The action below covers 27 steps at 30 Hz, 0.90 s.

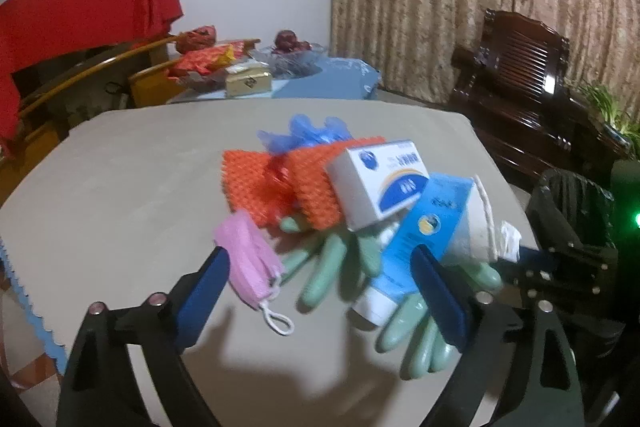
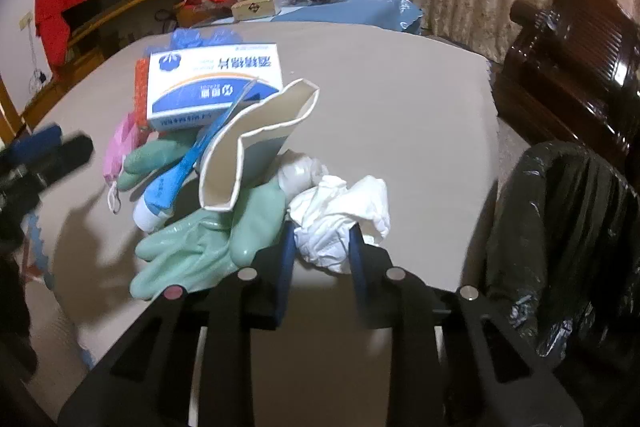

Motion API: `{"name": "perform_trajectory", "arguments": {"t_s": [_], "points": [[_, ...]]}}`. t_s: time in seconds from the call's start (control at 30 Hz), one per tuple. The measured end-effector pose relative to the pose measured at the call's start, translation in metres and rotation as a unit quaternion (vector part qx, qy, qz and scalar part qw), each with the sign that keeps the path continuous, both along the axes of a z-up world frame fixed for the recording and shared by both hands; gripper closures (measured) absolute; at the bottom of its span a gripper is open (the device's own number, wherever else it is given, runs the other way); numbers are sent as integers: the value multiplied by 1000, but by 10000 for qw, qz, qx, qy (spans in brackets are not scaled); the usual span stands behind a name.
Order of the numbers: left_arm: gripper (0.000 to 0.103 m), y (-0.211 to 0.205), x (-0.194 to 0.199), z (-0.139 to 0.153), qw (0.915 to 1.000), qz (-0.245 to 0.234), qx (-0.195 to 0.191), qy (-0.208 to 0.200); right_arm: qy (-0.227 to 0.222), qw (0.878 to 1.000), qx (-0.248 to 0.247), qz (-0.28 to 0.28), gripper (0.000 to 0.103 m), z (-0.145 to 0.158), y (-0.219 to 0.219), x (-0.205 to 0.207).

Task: Collect trash
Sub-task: 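Grasp the white tissue with the right tool while the left tool approaches the blue tube, then grasp the blue-white tube with the left tool while the right tool holds the tissue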

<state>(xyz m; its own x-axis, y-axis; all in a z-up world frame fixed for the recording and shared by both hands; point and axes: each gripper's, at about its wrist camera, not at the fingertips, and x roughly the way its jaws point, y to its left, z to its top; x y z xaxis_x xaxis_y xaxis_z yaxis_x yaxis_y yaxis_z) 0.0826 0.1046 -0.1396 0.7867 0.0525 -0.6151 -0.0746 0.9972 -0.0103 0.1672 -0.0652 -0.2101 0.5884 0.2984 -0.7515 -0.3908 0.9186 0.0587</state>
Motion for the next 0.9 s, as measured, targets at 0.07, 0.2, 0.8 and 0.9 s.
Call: {"name": "perform_trajectory", "arguments": {"t_s": [0.07, 0.2, 0.8, 0.9], "points": [[23, -5, 0, -5, 9999, -115, -27, 72, -70, 10000, 46, -45, 78, 6, -3, -2], [30, -14, 4, -15, 9994, -261, -58, 202, -253, 9997, -3, -33, 78, 18, -6, -6], [70, -25, 10, -49, 9935, -757, -461, 715, -131, 9999, 60, -22, 78, 11, -9, -10], [73, -26, 5, -44, 9931, -813, -451, 720, -129, 9999, 87, -29, 77, 12, -10, -10]]}}
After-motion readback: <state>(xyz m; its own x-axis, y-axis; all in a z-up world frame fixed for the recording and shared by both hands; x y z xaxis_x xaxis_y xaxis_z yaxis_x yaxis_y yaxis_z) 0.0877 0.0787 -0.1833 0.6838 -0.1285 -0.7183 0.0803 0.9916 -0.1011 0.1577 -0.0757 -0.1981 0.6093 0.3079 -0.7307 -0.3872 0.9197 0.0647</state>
